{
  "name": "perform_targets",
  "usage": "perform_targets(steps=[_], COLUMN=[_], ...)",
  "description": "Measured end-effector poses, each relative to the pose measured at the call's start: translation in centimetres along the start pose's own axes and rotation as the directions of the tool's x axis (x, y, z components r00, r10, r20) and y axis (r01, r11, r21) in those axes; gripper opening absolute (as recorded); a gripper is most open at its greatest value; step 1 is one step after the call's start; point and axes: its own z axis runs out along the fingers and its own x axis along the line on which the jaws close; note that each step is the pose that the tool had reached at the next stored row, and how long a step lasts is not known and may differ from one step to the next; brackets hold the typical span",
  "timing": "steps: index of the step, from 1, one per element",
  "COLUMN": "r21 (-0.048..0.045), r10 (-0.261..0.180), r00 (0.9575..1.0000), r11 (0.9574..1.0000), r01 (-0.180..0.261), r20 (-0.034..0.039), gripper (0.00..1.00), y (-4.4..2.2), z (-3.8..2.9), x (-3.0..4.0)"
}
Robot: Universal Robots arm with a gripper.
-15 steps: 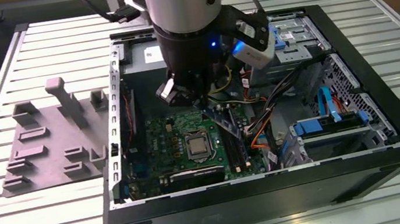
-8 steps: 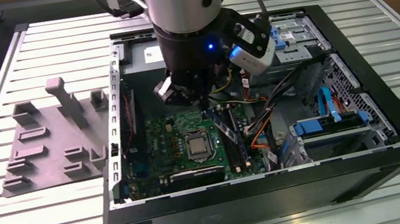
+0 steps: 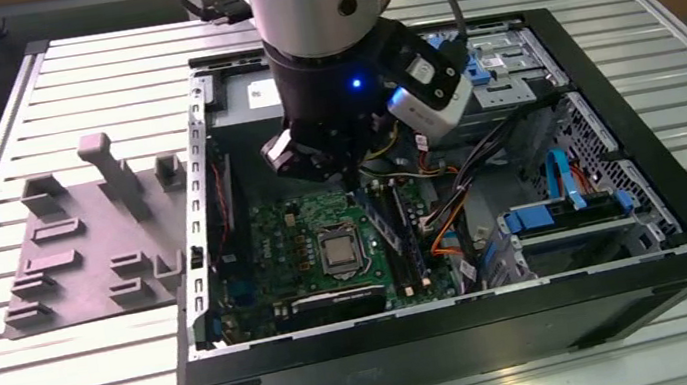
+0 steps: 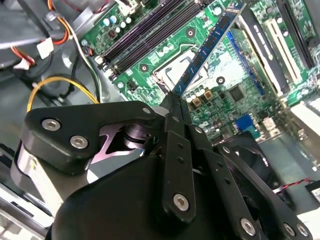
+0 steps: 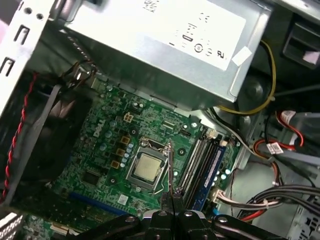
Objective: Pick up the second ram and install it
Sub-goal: 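Insert the second ram into the second slot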
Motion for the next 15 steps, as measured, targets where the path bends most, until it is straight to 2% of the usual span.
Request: perform_targets(steps=[4,8,12,15], r21=[0.0054,0.0108,0.0161,0.0201], r10=[0.059,0.118,0.177,0.221], r00=[0.9983,0.9930,0.9842,0.9753], r11=[0.9983,0.9930,0.9841,0.9751], r01=[-0.059,-0.118,-0.177,-0.221], r20=[0.0007,0.0018,0.0032,0.0044], gripper=[0.12,0.12,0.12,0.12], y=[0.00,0.00,0.00,0.00], z=[0.02,0.04,0.07,0.08], x=[0.00,0.00,0.00,0.01])
